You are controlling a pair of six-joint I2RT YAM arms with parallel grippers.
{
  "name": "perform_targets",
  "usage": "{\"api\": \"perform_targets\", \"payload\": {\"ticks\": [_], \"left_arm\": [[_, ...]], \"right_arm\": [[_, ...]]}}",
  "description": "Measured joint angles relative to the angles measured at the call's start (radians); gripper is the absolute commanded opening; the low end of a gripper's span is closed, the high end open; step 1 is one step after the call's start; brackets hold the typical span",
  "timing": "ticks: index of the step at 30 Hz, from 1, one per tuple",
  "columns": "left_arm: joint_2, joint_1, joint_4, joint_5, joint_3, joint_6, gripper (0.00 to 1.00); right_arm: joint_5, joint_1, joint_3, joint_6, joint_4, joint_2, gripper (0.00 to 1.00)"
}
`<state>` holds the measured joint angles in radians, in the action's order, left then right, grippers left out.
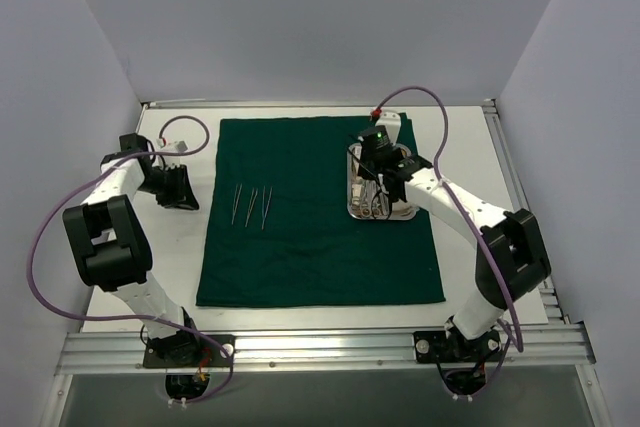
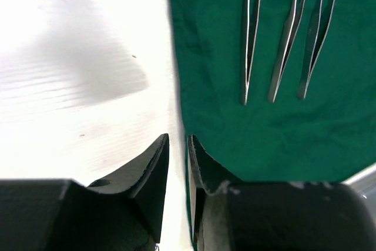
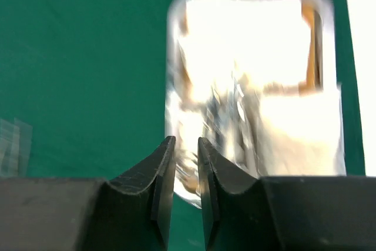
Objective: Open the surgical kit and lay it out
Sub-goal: Pick up the medical item from the container.
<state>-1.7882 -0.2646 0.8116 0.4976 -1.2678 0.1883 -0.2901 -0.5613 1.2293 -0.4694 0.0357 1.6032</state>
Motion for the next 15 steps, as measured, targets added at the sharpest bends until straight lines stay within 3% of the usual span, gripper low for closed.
{"api": "perform_targets", "payload": {"ticks": [9, 15], "left_arm": [[0.055, 0.000, -0.001, -0.056, -0.057, 0.004, 0.29], [0.055, 0.000, 0.005, -0.056, -0.057, 0.004, 0.29]], "right_arm": [[0.051, 0.005, -0.053, 0.029, 0.090, 0.182, 0.14], [0.044, 0.020, -0.053, 0.029, 0.100, 0.212, 0.14]]}}
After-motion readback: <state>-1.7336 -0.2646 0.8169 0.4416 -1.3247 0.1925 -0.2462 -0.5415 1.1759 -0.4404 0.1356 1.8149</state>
